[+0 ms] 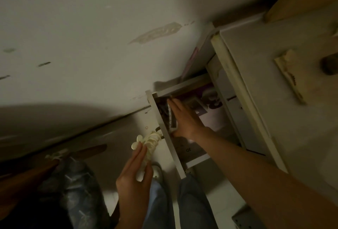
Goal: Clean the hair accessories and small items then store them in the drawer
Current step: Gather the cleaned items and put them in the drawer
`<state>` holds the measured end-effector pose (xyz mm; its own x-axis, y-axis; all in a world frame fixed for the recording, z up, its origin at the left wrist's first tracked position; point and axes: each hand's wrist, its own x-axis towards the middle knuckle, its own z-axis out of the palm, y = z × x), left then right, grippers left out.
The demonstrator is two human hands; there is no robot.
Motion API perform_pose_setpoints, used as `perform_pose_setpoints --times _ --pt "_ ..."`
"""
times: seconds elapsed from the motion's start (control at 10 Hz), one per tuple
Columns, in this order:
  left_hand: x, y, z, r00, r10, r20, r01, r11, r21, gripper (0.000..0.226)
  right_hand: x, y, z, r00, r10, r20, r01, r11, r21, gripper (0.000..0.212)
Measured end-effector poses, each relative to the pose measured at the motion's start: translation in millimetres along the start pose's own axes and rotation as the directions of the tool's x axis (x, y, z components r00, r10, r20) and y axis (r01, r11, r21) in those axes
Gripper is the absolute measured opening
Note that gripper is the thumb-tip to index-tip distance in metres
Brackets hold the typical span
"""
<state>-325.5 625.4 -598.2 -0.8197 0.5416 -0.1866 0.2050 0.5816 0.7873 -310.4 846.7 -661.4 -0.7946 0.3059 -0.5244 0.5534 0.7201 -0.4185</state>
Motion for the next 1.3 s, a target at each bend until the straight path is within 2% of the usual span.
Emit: perform_pose_setpoints --times 0.1,0.3,0.5,0.7,0.8,0.9,1.0,1.1,1.2,1.3 --pt "2 11 2 0.99 -0.137 0.025 0.138 0.989 -0.055 0.036 4 6 2 1.0 -0.009 0.005 0.009 1.0 0.017 0.118" --pt "5 17 5 0.988 -0.154 -0.015 0.152 0.982 -0.113 0.036 0 21 6 0.999 -0.031 -0.013 0.032 0.998 0.055 0.114" --pt "6 18 5 0.991 -0.137 -0.005 0.135 0.984 -0.115 0.036 -7 22 5 0.998 -0.043 -0.039 0.052 0.969 0.243 0.103" --pt "5 19 10 0.994 -0.107 0.008 0.107 0.986 -0.131 0.036 -23 17 -3 0.99 0.042 -0.138 0.017 0.916 0.401 0.087" --pt "6 21 16 0.998 0.009 -0.062 -0.014 0.996 -0.089 0.04 -45 1 -11 0.971 0.137 -0.198 0.01 0.8 0.6 0.078" --pt "5 22 24 0.996 0.059 -0.068 -0.066 0.993 -0.101 0.066 -72 -16 -17 0.968 0.24 -0.07 -0.083 0.57 0.818 0.06" --pt "8 26 27 0.998 0.068 -0.017 -0.07 0.983 -0.172 0.054 -85 -20 -18 0.976 0.216 0.021 -0.106 0.393 0.913 0.049" --pt "11 32 27 0.989 0.133 0.057 -0.118 0.969 -0.215 0.044 -88 -12 -21 0.977 0.199 0.079 -0.139 0.307 0.941 0.044" --pt "16 38 26 0.985 0.141 0.099 -0.114 0.965 -0.237 0.05 -93 -6 -28 0.976 0.185 0.112 -0.172 0.35 0.921 0.041" --pt "22 35 29 0.98 0.163 0.113 -0.134 0.964 -0.23 0.051 -98 -4 -28 0.972 0.22 0.081 -0.151 0.321 0.935 0.031"
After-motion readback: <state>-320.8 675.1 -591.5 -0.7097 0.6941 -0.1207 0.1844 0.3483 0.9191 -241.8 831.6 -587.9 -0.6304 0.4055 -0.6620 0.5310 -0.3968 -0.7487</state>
